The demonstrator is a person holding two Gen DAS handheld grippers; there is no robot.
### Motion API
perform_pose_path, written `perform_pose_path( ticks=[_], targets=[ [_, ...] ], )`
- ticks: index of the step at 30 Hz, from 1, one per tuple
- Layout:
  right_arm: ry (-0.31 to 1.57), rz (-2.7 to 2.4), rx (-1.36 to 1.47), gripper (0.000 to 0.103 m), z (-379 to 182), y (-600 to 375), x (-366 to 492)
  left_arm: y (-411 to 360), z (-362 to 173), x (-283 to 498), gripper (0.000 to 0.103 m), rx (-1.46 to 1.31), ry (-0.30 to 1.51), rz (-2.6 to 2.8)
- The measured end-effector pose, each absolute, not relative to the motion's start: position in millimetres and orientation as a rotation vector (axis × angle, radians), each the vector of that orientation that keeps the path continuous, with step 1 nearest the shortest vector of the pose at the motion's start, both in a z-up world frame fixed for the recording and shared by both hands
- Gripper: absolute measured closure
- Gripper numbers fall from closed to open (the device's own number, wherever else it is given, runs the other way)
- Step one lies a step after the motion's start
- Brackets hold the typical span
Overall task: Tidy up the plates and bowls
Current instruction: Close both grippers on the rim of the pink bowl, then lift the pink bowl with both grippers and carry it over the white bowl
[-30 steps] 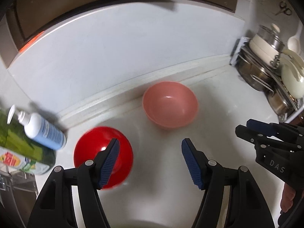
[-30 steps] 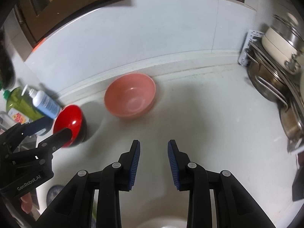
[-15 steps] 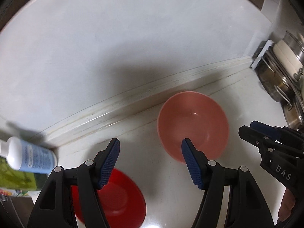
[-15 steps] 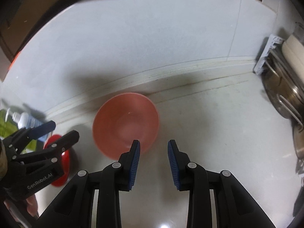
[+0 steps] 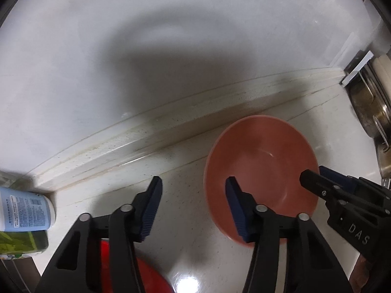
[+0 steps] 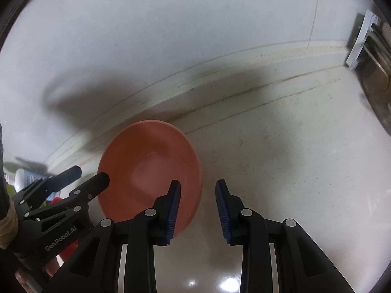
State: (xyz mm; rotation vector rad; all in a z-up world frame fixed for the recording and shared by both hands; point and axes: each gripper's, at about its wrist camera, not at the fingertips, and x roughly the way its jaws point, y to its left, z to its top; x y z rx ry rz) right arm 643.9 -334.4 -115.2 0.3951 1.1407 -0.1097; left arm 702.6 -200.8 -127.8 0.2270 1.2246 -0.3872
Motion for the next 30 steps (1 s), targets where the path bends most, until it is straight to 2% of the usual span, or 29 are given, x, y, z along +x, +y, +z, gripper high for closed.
perform_pose_path(
  ticks=[4, 9, 11, 21, 30],
  targets=[
    [1.16, -0.095, 0.396, 0.08, -120.2, -331.3, 649.6, -205.5, -133.6, 710.0, 0.076, 0.186, 1.26, -0.389],
    [1.168, -0.108, 0.388, 0.089, -122.9, -330.5, 653.2, -203.7, -140.4, 712.2, 0.093, 0.179, 1.28, -0.398],
    [1.171, -0.101, 0.392, 0.092, -123.2, -329.2, 653.8, -204.3, -139.5, 710.3, 0.093, 0.184, 1.274, -0.394],
    [1.164, -0.109, 0.371, 0.092, -114.8, -320.5, 648.7, -201.2, -119.6, 697.7, 0.093, 0.157, 1.241, -0.392],
    [1.117, -0.118, 0.347, 0.092, -84.0, -315.8, 623.5, -186.4, -81.7, 660.4, 0.093, 0.129, 1.195, -0.427]
  ],
)
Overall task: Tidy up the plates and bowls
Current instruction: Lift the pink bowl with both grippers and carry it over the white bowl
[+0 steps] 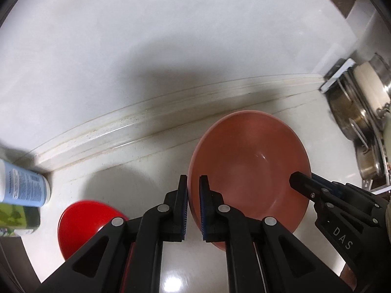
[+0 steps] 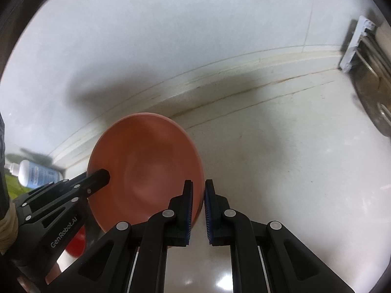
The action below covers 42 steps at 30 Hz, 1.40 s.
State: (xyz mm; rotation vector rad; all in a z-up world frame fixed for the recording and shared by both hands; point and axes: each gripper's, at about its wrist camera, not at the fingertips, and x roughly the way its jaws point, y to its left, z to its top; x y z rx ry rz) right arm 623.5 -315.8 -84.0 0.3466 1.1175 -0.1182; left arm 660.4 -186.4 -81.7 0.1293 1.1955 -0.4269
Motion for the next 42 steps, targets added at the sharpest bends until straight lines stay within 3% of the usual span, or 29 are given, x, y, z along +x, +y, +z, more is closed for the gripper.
perform_pose_path(
  ticks=[24, 42],
  targets=[
    [0.99, -0.156, 0.32, 0.092, -25.1, -307.5, 477.3, -189.4, -18.8, 518.4, 0.092, 0.15, 1.092, -0.566],
    [0.99, -0.234, 0.35, 0.091, -33.2, -315.7, 367.5, -202.9, -19.5, 425.4, 0.09, 0.219, 1.092, -0.686]
  ],
)
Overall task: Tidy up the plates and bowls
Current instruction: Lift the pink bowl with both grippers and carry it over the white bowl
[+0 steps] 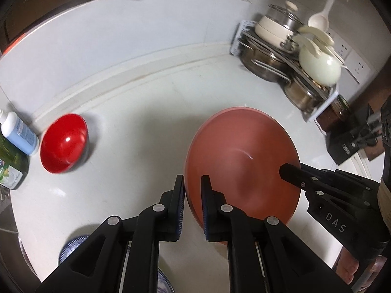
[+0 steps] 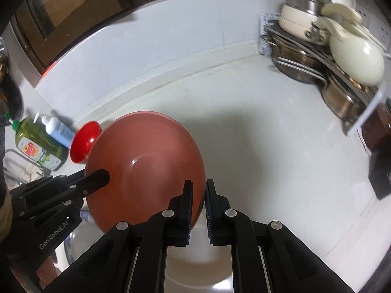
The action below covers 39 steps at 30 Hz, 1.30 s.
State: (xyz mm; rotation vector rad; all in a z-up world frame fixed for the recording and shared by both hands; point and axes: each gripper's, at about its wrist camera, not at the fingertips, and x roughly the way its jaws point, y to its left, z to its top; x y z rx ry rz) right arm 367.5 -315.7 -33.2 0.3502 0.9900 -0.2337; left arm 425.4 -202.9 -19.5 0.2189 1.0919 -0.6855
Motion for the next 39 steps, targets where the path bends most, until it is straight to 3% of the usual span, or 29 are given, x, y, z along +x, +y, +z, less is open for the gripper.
perform_pose_path(
  ticks=[17, 39],
  targets=[
    [1.051, -0.289, 0.406, 0.091, -71.4, -326.8, 309.4, -214.0, -57.6, 379.8, 0.089, 0.282, 1.182, -0.734],
    [1.112, -0.291, 0.452, 0.091, -107.7, -328.5, 306.0, -219.1, -88.4, 375.9, 0.088, 0.324, 1.253, -0.711]
  ],
)
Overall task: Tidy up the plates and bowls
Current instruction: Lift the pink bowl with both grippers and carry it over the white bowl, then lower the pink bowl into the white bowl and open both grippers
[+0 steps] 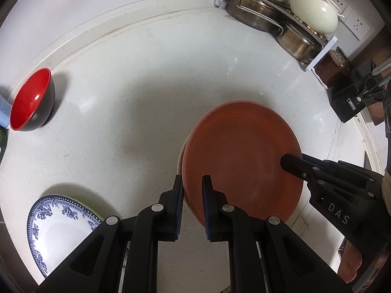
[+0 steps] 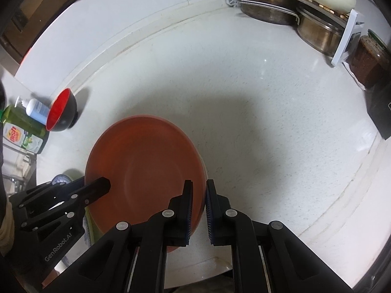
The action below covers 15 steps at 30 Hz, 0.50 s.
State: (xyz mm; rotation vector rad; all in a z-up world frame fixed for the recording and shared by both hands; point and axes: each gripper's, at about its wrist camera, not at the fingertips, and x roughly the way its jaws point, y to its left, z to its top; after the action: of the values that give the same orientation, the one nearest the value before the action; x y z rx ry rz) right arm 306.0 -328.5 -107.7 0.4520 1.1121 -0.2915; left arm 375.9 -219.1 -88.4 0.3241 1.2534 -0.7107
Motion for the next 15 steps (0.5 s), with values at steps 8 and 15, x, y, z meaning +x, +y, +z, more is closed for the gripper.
perform_pose_path(
  ticks=[8, 15],
  targets=[
    [1.111, -0.293, 0.452, 0.089, -110.9, -326.1, 306.7, -219.6, -91.8, 378.3, 0.08, 0.311, 1.279, -0.724],
    [1.101, -0.288, 0.461, 0.089, -110.8, -327.2, 307.1, -218.6, -92.5, 380.1, 0.066, 0.284, 1.296, -0.742]
  ],
)
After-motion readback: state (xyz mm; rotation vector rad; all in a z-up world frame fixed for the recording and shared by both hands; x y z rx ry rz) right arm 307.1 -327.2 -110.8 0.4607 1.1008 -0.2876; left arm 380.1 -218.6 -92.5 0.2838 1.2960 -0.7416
